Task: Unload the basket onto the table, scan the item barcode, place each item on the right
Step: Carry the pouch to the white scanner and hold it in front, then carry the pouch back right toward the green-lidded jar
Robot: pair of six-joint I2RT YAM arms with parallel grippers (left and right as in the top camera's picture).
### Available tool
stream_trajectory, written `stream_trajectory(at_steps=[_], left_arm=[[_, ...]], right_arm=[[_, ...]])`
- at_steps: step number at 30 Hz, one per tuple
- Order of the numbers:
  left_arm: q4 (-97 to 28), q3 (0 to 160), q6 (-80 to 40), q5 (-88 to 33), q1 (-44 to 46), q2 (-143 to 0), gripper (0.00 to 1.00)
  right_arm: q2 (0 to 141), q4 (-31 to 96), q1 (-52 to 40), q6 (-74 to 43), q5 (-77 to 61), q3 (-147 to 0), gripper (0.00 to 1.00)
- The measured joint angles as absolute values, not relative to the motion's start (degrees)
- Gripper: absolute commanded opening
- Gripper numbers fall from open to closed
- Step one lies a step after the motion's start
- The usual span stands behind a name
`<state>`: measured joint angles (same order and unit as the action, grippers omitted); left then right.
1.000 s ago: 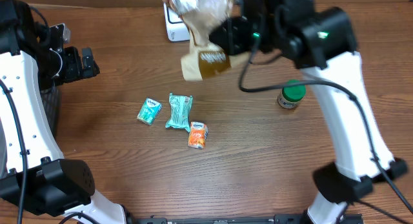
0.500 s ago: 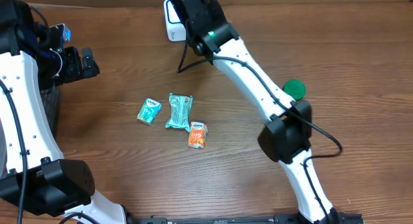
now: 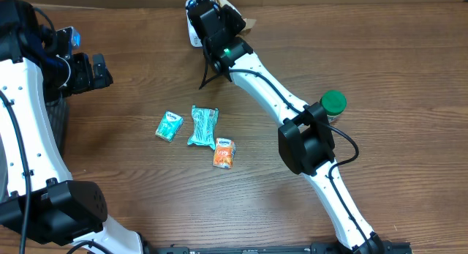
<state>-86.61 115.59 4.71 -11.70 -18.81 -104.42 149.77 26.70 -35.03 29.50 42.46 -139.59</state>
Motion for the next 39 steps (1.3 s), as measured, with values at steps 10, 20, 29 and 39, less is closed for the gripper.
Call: stream_trajectory(at_steps=[10,20,29,39], left_arm=[[-86.61,115.59,4.71,-11.7,-18.81,-104.42,1.0],[-86.61,115.59,4.71,-11.7,-18.81,-104.42,1.0],[-86.61,115.59,4.71,-11.7,-18.81,-104.42,1.0],[-86.56,115.59,4.71,-11.7,-18.81,-104.42,1.0]], right_arm=[[150.43,26.5,-35.03,30.06,42.89,-139.59,0.04],[150.41,26.11,-35.03,30.06,43.9,-139.59,0.04],[148.31,28.25,-35.03,28.64,44.86,-139.37,0.04],[123.94,54.7,-34.85,9.93,31.0,-139.06,0.04]])
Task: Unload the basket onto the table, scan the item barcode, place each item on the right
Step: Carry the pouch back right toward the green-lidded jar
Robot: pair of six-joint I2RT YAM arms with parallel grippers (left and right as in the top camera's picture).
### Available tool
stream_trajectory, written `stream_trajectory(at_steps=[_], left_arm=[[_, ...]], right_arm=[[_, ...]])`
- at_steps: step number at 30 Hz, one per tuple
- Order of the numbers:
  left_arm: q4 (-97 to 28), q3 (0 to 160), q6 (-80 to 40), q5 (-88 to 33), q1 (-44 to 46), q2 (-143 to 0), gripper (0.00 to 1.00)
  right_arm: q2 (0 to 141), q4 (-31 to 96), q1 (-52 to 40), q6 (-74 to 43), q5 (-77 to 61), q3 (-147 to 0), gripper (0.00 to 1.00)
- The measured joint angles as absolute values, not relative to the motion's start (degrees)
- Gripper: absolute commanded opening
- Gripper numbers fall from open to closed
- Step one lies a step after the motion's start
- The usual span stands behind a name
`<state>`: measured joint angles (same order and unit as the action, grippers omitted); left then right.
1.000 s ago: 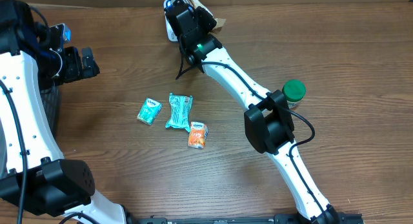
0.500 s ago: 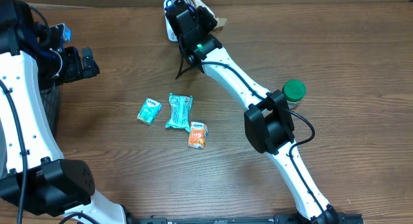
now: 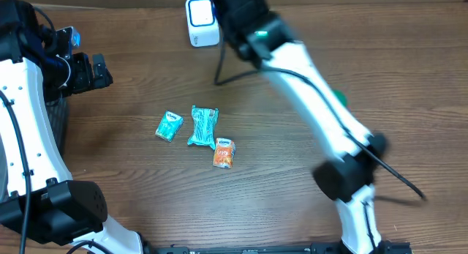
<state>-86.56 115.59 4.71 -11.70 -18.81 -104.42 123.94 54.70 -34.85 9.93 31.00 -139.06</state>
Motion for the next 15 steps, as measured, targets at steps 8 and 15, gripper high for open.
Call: stream_trajectory(at_steps=[8,15], left_arm=[[-86.61,115.59,4.71,-11.7,-18.81,-104.42,1.0],[-86.61,115.59,4.71,-11.7,-18.81,-104.42,1.0]], right_arm=[[108.07,78.11,-30.52,-8.51,15.11,-139.92,0.04],[110.32,93.41,-23.35,-14.74,3.25,-139.68,0.04]])
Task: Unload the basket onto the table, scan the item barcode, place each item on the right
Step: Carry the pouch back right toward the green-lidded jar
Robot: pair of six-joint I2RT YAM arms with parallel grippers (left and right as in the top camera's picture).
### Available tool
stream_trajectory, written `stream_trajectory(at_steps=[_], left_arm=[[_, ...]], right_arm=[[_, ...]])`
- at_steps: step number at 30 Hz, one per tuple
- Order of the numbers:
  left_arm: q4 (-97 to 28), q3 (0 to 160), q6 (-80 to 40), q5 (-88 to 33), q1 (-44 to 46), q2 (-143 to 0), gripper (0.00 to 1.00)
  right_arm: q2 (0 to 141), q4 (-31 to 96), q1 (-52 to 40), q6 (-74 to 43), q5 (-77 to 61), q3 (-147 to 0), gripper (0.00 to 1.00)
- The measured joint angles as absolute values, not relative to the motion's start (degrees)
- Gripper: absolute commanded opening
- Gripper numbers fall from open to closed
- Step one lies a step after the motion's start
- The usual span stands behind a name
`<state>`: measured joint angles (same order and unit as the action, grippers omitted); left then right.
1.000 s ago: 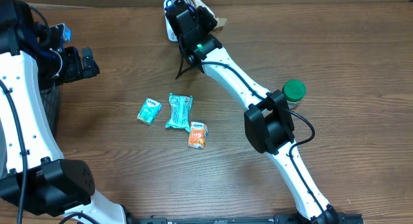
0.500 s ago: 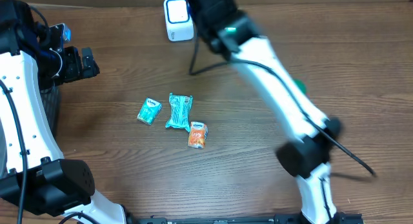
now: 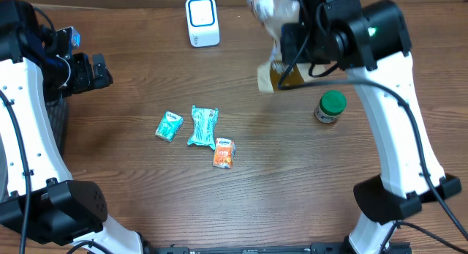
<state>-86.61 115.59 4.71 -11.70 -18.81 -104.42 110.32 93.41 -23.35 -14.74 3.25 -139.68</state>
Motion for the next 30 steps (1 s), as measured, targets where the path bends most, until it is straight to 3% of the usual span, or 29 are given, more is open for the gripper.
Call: stream_trajectory(at_steps=[8,19,30], left_arm=[[-86.61,115.59,4.71,-11.7,-18.81,-104.42,1.0],[-86.59,115.59,4.71,-11.7,-18.81,-104.42,1.0],[-86.61,115.59,4.71,-11.7,-18.81,-104.42,1.0]], right_arm=[[113.4,95.94,-21.41,-16.14,-1.17,-130.76,0.04],[114.78,87.5,-21.41,-16.45,-1.72,-110.78,0.04],[114.93,83.59,-20.73,-16.95,1.87,-101.49,0.04]])
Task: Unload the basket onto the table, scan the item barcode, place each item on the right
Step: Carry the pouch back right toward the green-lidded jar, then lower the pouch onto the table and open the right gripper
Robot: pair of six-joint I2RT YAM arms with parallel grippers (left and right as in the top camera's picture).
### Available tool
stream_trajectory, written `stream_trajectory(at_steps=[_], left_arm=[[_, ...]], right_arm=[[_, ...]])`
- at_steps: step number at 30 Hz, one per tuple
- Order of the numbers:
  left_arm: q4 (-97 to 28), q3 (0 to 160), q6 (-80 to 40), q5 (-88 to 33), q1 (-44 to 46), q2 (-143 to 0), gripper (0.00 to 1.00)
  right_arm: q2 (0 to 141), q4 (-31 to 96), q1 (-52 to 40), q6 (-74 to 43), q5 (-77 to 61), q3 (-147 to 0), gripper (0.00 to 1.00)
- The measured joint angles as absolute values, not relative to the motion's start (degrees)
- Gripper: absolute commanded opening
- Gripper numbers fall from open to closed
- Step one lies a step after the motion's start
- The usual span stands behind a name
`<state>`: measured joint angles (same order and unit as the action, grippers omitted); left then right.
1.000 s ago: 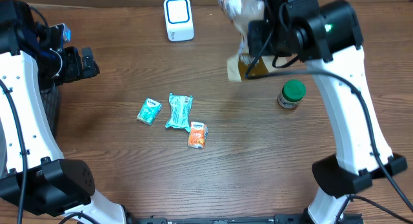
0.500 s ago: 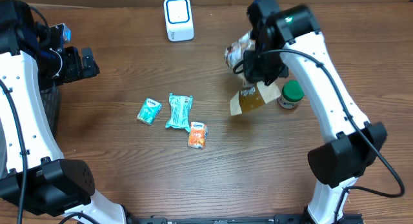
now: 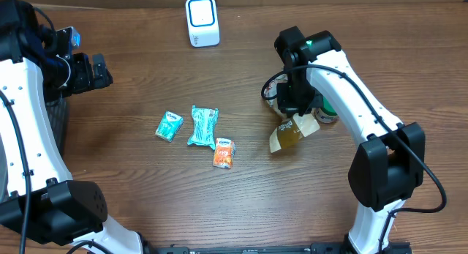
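The white barcode scanner [image 3: 202, 21] stands at the back of the table. My right gripper [image 3: 295, 113] points down near the table's right middle and looks shut on the top of a tan and yellow packet [image 3: 287, 136], whose lower end is at the tabletop. The wrist hides the jaws themselves. My left gripper [image 3: 88, 69] hovers at the far left with its fingers apart and nothing in them, far from the scanner and the packet.
A green-lidded jar [image 3: 328, 113] stands just right of the right gripper, partly hidden by the arm. Two teal packets [image 3: 169, 127] [image 3: 202, 126] and an orange packet [image 3: 224, 153] lie in the middle. A dark bin [image 3: 57, 118] is at the left edge.
The right gripper with the tan packet was up at the back right, above the jar. It is now lower and nearer, with the packet down beside the jar. The left arm is unchanged.
The right gripper was first over the scanner at the back. Then it was just right of the scanner, then further right with the tan packet held high. Now the packet is low beside the green-lidded jar. The left arm stayed put.
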<state>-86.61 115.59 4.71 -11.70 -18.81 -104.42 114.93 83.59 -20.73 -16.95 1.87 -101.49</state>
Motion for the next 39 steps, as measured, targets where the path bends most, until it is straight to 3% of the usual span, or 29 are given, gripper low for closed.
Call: stream_trajectory(at_steps=[15,20,26,34,39], left_arm=[[-86.61,115.59,4.71,-11.7,-18.81,-104.42,1.0],[-86.61,115.59,4.71,-11.7,-18.81,-104.42,1.0],[-86.61,115.59,4.71,-11.7,-18.81,-104.42,1.0],[-86.61,115.59,4.71,-11.7,-18.81,-104.42,1.0],[-86.59,115.59,4.71,-11.7,-18.81,-104.42,1.0]], right_arm=[[114.93,86.13,-16.01,-17.65,4.67,-101.45,0.04],[114.93,86.52,-16.01,-17.76,5.98,-101.45,0.16],[114.93,86.56,-16.01,-17.56,8.69,-101.45,0.43],[114.96,88.47,-16.01,-17.56,10.79,-102.37,0.46],[114.98,90.76,-16.12,-17.56,10.41,-109.32,0.42]])
